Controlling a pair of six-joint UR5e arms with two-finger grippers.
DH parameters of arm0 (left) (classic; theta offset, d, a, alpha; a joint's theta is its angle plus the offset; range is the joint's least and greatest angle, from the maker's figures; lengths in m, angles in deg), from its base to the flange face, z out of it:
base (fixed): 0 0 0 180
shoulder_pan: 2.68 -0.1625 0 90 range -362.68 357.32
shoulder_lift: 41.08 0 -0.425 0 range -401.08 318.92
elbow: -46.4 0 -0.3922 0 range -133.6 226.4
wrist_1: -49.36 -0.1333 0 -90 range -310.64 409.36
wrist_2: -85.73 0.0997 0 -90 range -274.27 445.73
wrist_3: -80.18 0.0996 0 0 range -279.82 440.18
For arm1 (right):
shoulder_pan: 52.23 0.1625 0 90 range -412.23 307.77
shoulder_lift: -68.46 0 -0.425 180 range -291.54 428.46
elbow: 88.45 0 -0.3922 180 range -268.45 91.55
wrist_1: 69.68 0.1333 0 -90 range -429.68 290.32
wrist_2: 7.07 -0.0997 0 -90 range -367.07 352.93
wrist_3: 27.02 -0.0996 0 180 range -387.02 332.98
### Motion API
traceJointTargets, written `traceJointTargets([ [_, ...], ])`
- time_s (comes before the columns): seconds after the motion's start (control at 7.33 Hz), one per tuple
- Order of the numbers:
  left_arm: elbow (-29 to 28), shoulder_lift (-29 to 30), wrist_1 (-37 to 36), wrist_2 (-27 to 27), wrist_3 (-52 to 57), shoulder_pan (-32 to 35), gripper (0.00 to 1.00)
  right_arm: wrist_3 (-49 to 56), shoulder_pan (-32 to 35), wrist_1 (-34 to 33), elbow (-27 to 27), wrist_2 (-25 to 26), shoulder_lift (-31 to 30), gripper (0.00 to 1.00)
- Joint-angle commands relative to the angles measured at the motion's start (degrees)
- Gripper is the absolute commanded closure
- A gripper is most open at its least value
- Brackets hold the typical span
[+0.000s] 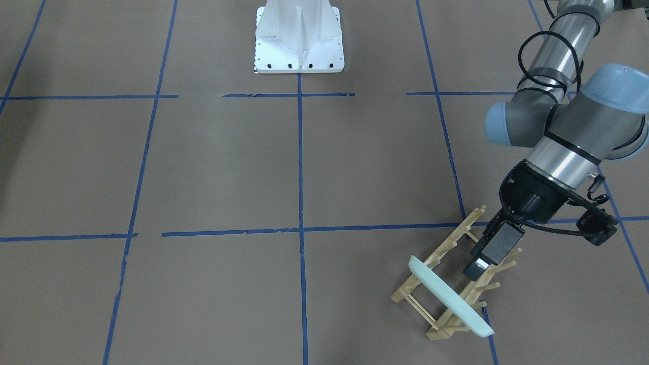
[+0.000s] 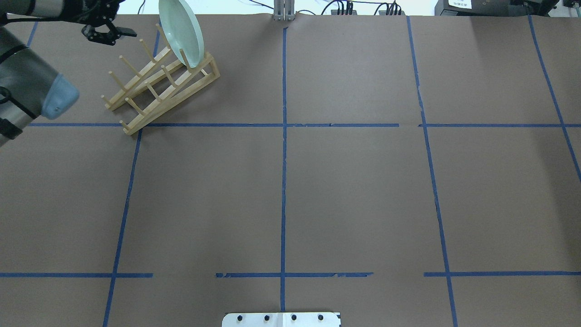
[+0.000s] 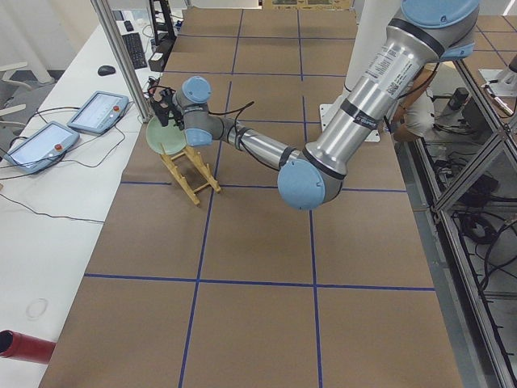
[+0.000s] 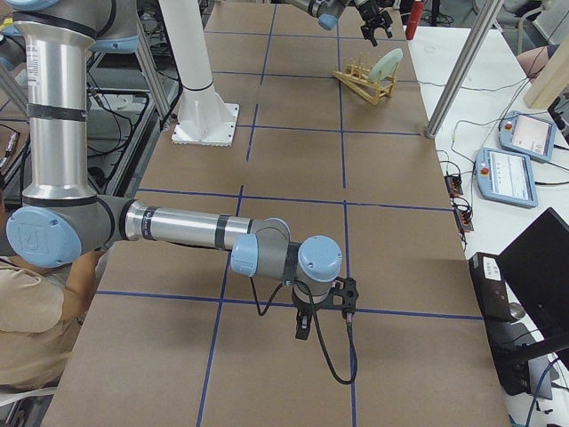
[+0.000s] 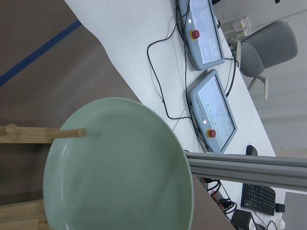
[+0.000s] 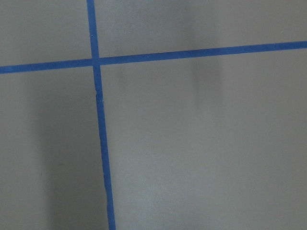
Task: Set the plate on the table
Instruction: 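Move the left gripper to the pale green plate's rim in the rack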
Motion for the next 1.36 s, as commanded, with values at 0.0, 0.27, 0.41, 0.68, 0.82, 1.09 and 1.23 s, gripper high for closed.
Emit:
traceJointTargets([
  [0.0,-3.49,2.79,0.1,3.09,-1.05,-1.46,0.04,0.0,0.0,0.0,0.0,0.0,0.0,0.0],
  [0.27,-5.86,3.05,3.06,3.97,-0.96,-1.55,0.19,0.0,0.0,0.0,0.0,0.0,0.0,0.0],
  [0.41,-6.05,3.14,3.18,4.15,-0.78,-1.55,0.32,0.0,0.0,0.0,0.0,0.0,0.0,0.0],
  [0.68,-6.14,3.49,3.18,4.24,0.01,-1.55,0.35,0.0,0.0,0.0,0.0,0.0,0.0,0.0],
  [0.82,-7.09,4.19,3.18,4.24,1.49,-1.55,0.36,0.0,0.0,0.0,0.0,0.0,0.0,0.0],
  [1.09,-7.28,4.37,3.18,4.32,2.47,-1.64,0.71,0.0,0.0,0.0,0.0,0.0,0.0,0.0],
  [1.23,-7.28,4.46,3.18,5.28,2.47,-1.64,0.92,0.0,0.0,0.0,0.0,0.0,0.0,0.0],
])
